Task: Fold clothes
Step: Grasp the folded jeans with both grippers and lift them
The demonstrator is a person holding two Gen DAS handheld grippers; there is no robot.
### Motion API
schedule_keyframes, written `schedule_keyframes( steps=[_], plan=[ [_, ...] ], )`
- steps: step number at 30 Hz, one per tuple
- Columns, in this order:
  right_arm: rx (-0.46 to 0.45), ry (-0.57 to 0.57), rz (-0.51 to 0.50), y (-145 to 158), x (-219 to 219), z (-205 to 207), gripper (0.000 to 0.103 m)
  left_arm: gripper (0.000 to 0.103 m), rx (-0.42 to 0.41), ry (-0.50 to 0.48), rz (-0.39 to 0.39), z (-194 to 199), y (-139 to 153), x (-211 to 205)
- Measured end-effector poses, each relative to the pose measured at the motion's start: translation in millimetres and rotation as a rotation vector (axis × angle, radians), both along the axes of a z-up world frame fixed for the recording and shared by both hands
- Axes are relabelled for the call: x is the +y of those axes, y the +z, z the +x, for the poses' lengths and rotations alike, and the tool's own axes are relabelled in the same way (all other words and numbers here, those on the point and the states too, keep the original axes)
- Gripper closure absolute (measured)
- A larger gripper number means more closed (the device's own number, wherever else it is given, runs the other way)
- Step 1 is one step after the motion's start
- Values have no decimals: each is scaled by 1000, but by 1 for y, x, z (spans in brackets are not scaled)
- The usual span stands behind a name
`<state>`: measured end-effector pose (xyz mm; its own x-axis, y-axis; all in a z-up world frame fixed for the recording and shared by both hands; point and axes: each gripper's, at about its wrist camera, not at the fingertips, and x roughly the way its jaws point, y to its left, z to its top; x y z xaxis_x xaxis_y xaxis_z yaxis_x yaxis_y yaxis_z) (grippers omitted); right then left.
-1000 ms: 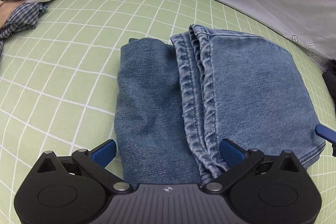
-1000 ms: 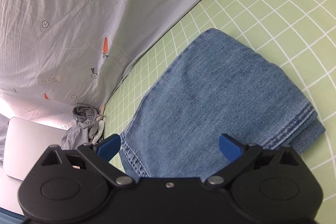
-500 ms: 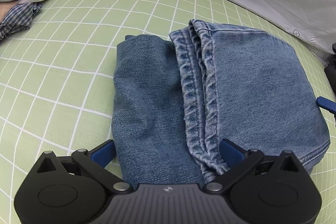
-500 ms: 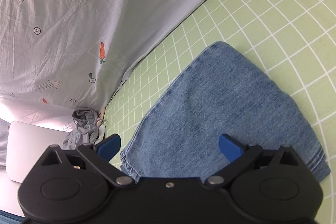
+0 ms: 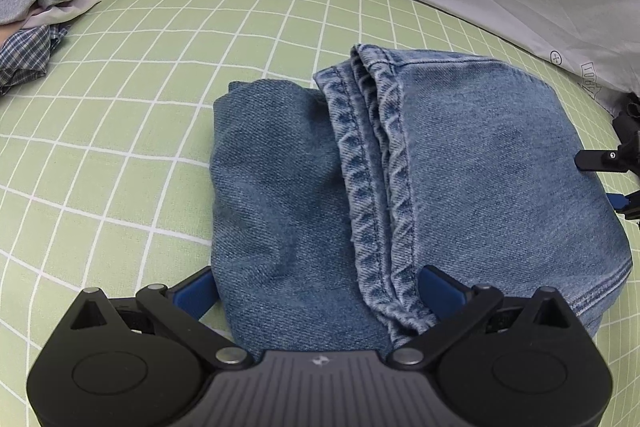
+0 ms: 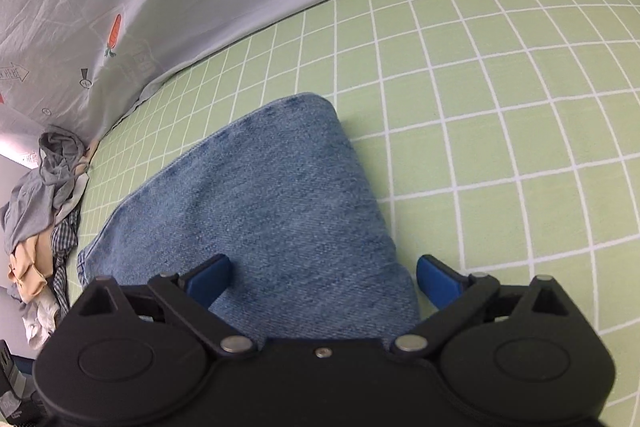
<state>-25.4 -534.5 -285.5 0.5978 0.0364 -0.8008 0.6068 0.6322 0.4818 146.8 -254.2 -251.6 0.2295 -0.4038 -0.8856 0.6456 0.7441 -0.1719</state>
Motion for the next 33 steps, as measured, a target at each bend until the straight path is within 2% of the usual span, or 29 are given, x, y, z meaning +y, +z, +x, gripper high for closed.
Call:
schedule_keyframes(
  steps=[2, 3, 4, 5, 6, 7, 8, 9, 10, 11, 12, 13, 15, 17, 21, 24, 28, 33],
  plan=[
    [-18, 51, 18, 0, 7, 3, 6, 0, -3, -5, -10, -1, 0, 0],
    [-29, 84, 19, 0, 11, 5, 10, 2, -5, -11, -17, -1, 0, 1],
    [-42, 106, 8, 1, 16, 6, 15, 9, -6, -23, -33, -1, 2, 1],
    [-59, 120, -6, 3, 20, 6, 32, 15, -3, -35, -55, -2, 4, 1],
    [-75, 134, -19, 5, 24, 5, 51, 27, 8, -37, -73, -1, 5, 1],
    [-90, 134, -26, 7, 27, 4, 55, 36, 16, -34, -87, -1, 7, 1],
    [-102, 122, -27, 9, 27, 1, 63, 40, 16, -36, -97, -1, 9, 0],
    [-115, 110, -28, 11, 28, -1, 71, 49, 11, -36, -104, -2, 12, 0],
    [-123, 100, -29, 14, 28, -3, 73, 65, 3, -33, -110, -2, 15, 0],
    [-127, 91, -29, 17, 28, -5, 76, 69, 0, -26, -114, -2, 19, -1],
    [-127, 90, -47, 21, 30, -5, 80, 81, -12, -21, -114, -3, 24, -2],
    [-124, 97, -81, 27, 34, -5, 81, 86, -30, -18, -111, -4, 30, -4],
    [-128, 108, -147, 41, 41, -7, 83, 87, -68, -39, -131, -10, 42, -7],
    [-153, 88, -170, 54, 42, -15, 85, 87, -99, -71, -163, -17, 55, -14],
    [-186, 46, -242, 84, 33, -43, 89, 88, -124, -150, -240, -36, 78, -42],
    [-209, -3, -261, 104, 18, -71, 90, 90, -132, -226, -289, -57, 92, -79],
    [-183, -39, -337, 119, -1, -110, 90, 90, -150, -349, -318, -97, 102, -138],
    [-232, -176, -341, 137, -46, -180, 90, 91, -110, -412, -400, -117, 103, -165]
  ],
)
